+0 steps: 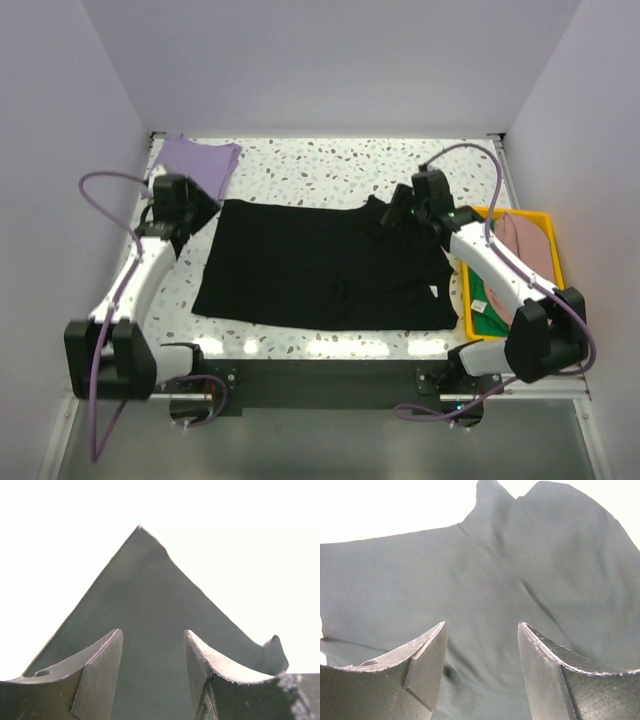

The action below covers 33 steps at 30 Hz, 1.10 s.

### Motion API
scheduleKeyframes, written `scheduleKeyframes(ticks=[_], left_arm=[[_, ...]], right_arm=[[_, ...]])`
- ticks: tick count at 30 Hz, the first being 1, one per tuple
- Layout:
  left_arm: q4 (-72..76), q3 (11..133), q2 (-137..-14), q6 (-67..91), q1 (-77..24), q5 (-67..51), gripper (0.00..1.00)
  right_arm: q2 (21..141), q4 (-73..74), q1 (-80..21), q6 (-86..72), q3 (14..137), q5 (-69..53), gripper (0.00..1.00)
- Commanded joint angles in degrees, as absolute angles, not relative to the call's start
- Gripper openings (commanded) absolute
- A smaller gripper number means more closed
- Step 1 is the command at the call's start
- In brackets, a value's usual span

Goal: Fold and stack the t-shirts
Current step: Fold the tshirt

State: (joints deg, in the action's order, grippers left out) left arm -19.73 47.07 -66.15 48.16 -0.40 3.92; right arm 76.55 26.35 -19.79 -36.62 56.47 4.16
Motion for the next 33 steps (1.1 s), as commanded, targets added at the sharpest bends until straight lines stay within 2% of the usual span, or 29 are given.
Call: scheduleKeyframes(ticks=[1,2,7,10,15,29,33], left_arm=[[-13.3,58.2,-78.9,37.1,-0.2,4.7,0.56],[-13.2,60.6,-85.5,34.7,-0.2,4.2,0.53],[-15.7,75.1,-102.4,31.8,-1.1,5.4,0.51],[-18.7,80.8,-109.0,31.1,-1.6,6.8,0.47],[-20.3,86.2,-115.6,31.3,-2.5,9.7,0.46],[-22.1,87.4,-121.3,32.2,-5.7,18.0,0.45],[-22.1,87.6,-121.6,32.4,-5.9,18.2,0.36]], right_arm=[[83.2,21.9,-19.6,-30.8,66.5,3.1,0.62],[84.7,21.2,-19.6,-29.9,70.0,3.1,0.62],[96.6,20.7,-19.6,-25.9,79.8,3.9,0.61],[101.7,21.2,-19.2,-24.1,84.7,3.3,0.61],[105.8,21.2,-18.1,-22.9,88.6,1.9,0.61],[108.0,20.7,-13.6,-23.5,87.5,-1.0,0.61],[108.5,21.2,-13.1,-22.9,87.3,-0.4,0.61]])
